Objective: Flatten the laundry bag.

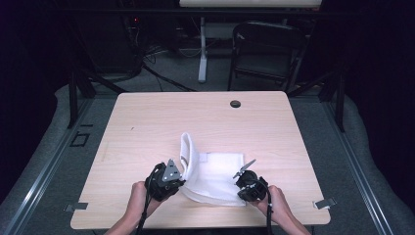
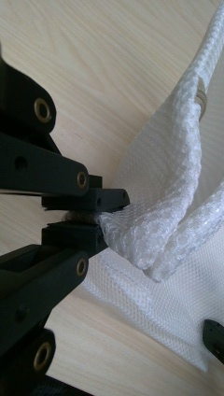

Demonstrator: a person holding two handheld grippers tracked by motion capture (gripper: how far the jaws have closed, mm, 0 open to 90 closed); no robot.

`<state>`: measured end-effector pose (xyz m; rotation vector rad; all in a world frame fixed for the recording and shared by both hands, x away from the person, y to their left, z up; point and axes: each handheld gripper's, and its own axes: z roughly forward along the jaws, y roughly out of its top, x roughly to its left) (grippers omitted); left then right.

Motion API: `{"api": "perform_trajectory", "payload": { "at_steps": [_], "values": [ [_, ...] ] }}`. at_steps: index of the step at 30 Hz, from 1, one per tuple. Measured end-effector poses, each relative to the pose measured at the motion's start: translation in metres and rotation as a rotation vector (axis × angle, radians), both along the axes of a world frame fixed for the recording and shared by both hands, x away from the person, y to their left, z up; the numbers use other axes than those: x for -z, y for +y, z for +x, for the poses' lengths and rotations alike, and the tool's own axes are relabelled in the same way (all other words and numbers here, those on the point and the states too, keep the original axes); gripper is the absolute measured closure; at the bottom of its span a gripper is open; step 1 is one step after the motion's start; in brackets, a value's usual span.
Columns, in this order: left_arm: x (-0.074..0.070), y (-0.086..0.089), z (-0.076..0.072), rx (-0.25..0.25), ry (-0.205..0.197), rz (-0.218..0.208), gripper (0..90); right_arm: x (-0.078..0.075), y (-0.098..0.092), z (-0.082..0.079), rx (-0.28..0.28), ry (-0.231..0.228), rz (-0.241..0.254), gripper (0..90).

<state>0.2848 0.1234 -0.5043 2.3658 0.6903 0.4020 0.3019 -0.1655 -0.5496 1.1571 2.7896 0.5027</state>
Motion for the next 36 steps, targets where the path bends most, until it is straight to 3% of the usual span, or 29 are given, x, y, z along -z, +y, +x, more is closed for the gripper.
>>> {"api": "perform_trajectory", "payload": {
  "at_steps": [1, 5, 6, 8, 10, 11, 13, 19, 36],
  "values": [
    [0.001, -0.001, 0.001, 0.0, 0.004, 0.006, 84.2, 0.001, -0.001, -0.001, 0.016, 0.005, 0.017, 90.0],
    [0.007, -0.003, 0.003, -0.009, 0.025, 0.01, 84.3, -0.001, -0.006, 0.001, 0.009, 0.013, -0.012, 90.0],
    [0.008, -0.003, 0.003, -0.014, 0.032, 0.006, 84.2, 0.0, -0.006, 0.0, 0.022, 0.006, 0.01, 90.0],
    [0.009, -0.002, 0.005, -0.023, 0.043, -0.004, 84.2, -0.001, -0.007, 0.001, 0.016, 0.004, 0.006, 90.0],
    [0.01, -0.001, 0.005, -0.026, 0.045, -0.001, 84.3, -0.003, -0.006, 0.0, 0.001, -0.041, 0.001, 90.0],
    [0.01, -0.001, 0.006, -0.031, 0.048, -0.005, 84.3, -0.004, -0.005, -0.001, -0.005, -0.054, 0.03, 90.0],
    [0.01, 0.0, 0.006, -0.035, 0.053, -0.003, 84.3, -0.006, -0.001, -0.002, -0.026, -0.077, 0.036, 90.0],
    [0.013, 0.003, 0.006, -0.046, 0.069, 0.006, 84.4, 0.001, 0.005, 0.002, -0.047, -0.042, 0.021, 90.0],
    [0.02, 0.008, 0.007, -0.08, 0.107, 0.013, 84.1, 0.002, -0.004, 0.007, -0.033, -0.038, 0.038, 90.0]
  ]
}}
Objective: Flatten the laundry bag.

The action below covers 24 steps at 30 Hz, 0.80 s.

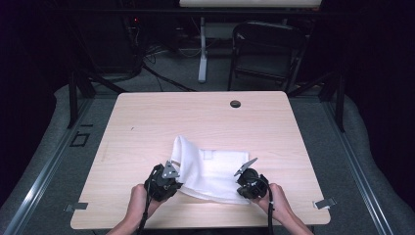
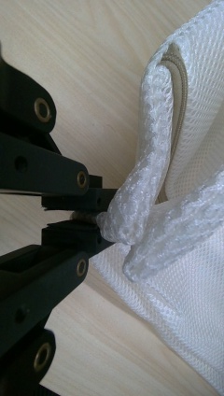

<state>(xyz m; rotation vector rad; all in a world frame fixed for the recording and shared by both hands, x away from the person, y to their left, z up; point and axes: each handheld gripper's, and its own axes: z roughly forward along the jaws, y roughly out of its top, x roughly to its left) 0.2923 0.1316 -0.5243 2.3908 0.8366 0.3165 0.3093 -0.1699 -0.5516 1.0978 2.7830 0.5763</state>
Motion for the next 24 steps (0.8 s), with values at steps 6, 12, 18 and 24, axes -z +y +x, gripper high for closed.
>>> {"api": "perform_trajectory", "payload": {
  "at_steps": [6, 12, 18, 24],
  "values": [
    [0.001, 0.005, 0.0, -0.003, 0.033, 0.0, 80.2, 0.001, -0.001, 0.001, -0.007, -0.001, 0.01, 90.0],
    [0.003, 0.013, -0.001, 0.015, 0.087, 0.0, 73.6, 0.0, -0.004, 0.002, -0.02, -0.002, 0.0, 90.0],
    [0.002, 0.024, -0.004, 0.0, 0.117, 0.016, 47.2, 0.0, -0.006, 0.003, -0.018, -0.003, 0.0, 90.0],
    [-0.003, 0.044, -0.005, -0.071, 0.107, -0.001, 31.0, -0.001, -0.009, 0.004, -0.015, -0.001, 0.005, 87.5]
  ]
}}
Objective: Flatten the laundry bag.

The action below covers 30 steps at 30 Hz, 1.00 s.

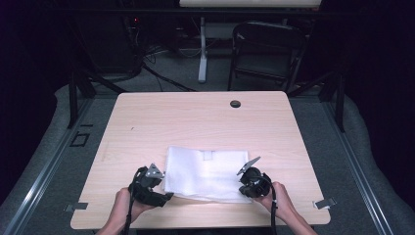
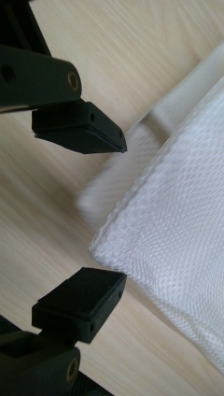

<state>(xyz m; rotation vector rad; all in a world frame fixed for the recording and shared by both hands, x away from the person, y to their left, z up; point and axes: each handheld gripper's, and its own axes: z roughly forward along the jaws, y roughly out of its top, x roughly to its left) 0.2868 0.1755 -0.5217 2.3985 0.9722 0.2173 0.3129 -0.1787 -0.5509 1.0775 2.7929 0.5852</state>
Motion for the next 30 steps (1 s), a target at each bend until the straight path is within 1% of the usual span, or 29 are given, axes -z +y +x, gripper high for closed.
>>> {"api": "perform_trajectory", "payload": {
  "at_steps": [2, 3, 4, 5, 6, 7, 9, 10, 11, 13, 14, 15, 16, 17, 18, 19, 20, 21, 25, 26, 27, 28, 30],
  "values": [
    [-0.002, 0.007, -0.001, -0.028, -0.014, -0.003, 27.4, -0.001, -0.001, 0.0, 0.0, -0.001, 0.008, 83.6],
    [-0.004, 0.01, -0.002, -0.041, -0.016, -0.015, 25.9, -0.002, -0.001, 0.0, -0.001, -0.008, 0.008, 82.3],
    [-0.005, 0.013, -0.003, -0.058, -0.028, -0.022, 24.6, -0.003, -0.002, 0.0, -0.008, -0.009, 0.002, 80.4],
    [-0.007, 0.015, -0.003, -0.066, -0.037, -0.028, 23.1, -0.003, -0.003, 0.0, -0.006, -0.019, 0.015, 77.7],
    [-0.009, 0.016, -0.002, -0.067, -0.047, -0.037, 21.8, -0.005, -0.003, -0.001, 0.0, -0.021, 0.018, 75.1],
    [-0.01, 0.016, -0.002, -0.069, -0.055, -0.049, 21.5, -0.006, -0.003, -0.002, -0.007, -0.026, 0.027, 73.3],
    [-0.012, 0.011, -0.001, -0.057, -0.072, -0.046, 19.8, -0.01, -0.004, -0.003, -0.018, -0.043, 0.023, 69.3],
    [-0.012, 0.009, 0.0, -0.048, -0.073, -0.044, 19.4, -0.011, -0.003, -0.005, -0.013, -0.05, 0.045, 66.6],
    [-0.011, 0.006, 0.001, -0.032, -0.071, -0.042, 19.3, -0.012, -0.003, -0.004, -0.029, -0.045, 0.035, 65.2],
    [-0.011, -0.002, 0.003, -0.002, -0.074, -0.043, 18.0, -0.013, -0.003, -0.006, -0.034, -0.042, 0.047, 60.2],
    [-0.011, -0.006, 0.003, 0.014, -0.073, -0.035, 17.3, -0.014, -0.003, -0.006, -0.046, -0.04, 0.038, 58.0],
    [-0.01, -0.01, 0.004, 0.029, -0.077, -0.038, 16.8, -0.013, -0.002, -0.008, -0.039, -0.049, 0.056, 55.2],
    [-0.009, -0.014, 0.004, 0.043, -0.076, -0.04, 16.4, -0.014, -0.002, -0.007, -0.05, -0.046, 0.047, 51.7],
    [-0.009, -0.018, 0.005, 0.056, -0.075, -0.035, 15.7, -0.014, -0.002, -0.008, -0.048, -0.045, 0.051, 50.5],
    [-0.008, -0.022, 0.006, 0.068, -0.074, -0.042, 15.6, -0.015, -0.002, -0.008, -0.059, -0.042, 0.047, 50.3],
    [-0.008, -0.027, 0.007, 0.085, -0.073, -0.038, 15.6, -0.014, -0.001, -0.009, -0.065, -0.046, 0.052, 49.9],
    [-0.006, -0.032, 0.008, 0.101, -0.073, -0.036, 15.7, -0.014, 0.0, -0.009, -0.07, -0.042, 0.043, 49.5],
    [-0.005, -0.038, 0.01, 0.106, -0.082, -0.035, 15.7, -0.013, 0.001, -0.01, -0.071, -0.043, 0.045, 49.6],
    [0.002, -0.06, 0.014, 0.18, -0.064, -0.018, 17.7, -0.009, 0.007, -0.013, -0.103, -0.043, 0.035, 50.8],
    [0.004, -0.065, 0.015, 0.194, -0.064, -0.016, 18.5, -0.009, 0.008, -0.013, -0.12, -0.042, 0.014, 51.0],
    [0.005, -0.069, 0.015, 0.209, -0.059, -0.014, 19.3, -0.006, 0.01, -0.014, -0.12, -0.044, 0.025, 51.9],
    [0.007, -0.073, 0.016, 0.221, -0.059, -0.01, 20.4, -0.006, 0.011, -0.013, -0.144, -0.04, -0.002, 53.0],
    [0.011, -0.079, 0.018, 0.245, -0.047, -0.012, 24.3, -0.002, 0.014, -0.014, -0.143, -0.04, -0.006, 55.4]
  ]
}}
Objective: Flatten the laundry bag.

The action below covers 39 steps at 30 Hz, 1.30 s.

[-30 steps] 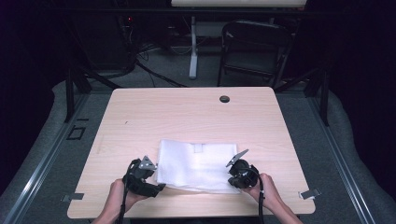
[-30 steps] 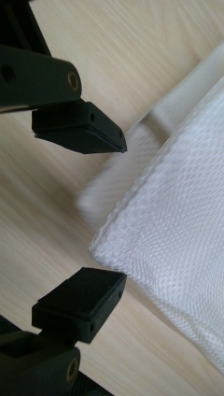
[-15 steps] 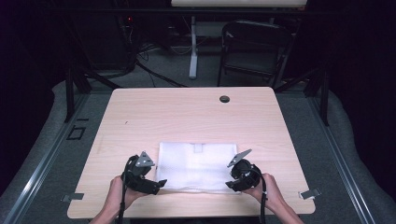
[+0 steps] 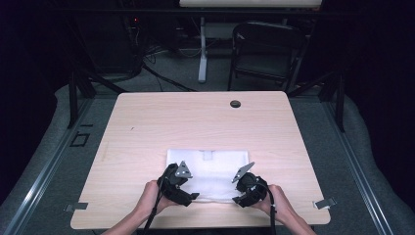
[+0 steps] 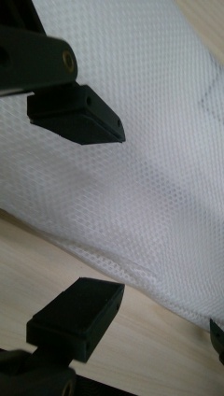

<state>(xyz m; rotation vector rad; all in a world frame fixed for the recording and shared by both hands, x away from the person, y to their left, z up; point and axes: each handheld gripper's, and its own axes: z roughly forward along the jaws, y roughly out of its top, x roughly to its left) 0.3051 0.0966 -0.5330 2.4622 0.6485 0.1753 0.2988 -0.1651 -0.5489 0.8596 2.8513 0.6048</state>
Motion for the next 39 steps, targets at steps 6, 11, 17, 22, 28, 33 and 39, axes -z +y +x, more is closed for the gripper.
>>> {"api": "perform_trajectory", "payload": {
  "at_steps": [6, 11, 17, 22, 28, 33, 39],
  "values": [
    [0.011, -0.012, 0.006, 0.064, 0.043, 0.02, 34.8, 0.003, 0.002, 0.002, 0.001, -0.01, -0.016, 69.0],
    [0.019, -0.012, 0.008, 0.088, 0.074, 0.041, 40.1, 0.004, 0.002, 0.002, 0.008, -0.024, -0.022, 82.1],
    [0.02, -0.013, 0.007, 0.097, 0.08, 0.041, 40.6, 0.001, 0.0, 0.002, 0.033, -0.031, -0.005, 87.6],
    [0.019, -0.014, 0.005, 0.1, 0.066, 0.021, 40.6, -0.008, -0.001, 0.001, 0.038, -0.043, 0.021, 87.6],
    [0.016, -0.019, 0.002, 0.113, 0.044, 0.02, 41.0, -0.017, -0.005, 0.001, 0.047, -0.053, 0.05, 87.7],
    [0.015, -0.027, 0.003, 0.134, 0.018, 0.025, 42.9, -0.021, -0.007, 0.001, 0.063, -0.058, 0.078, 87.7],
    [0.017, -0.04, 0.001, 0.176, -0.001, 0.031, 58.8, -0.021, -0.007, 0.001, 0.056, -0.052, 0.075, 87.6]
  ]
}}
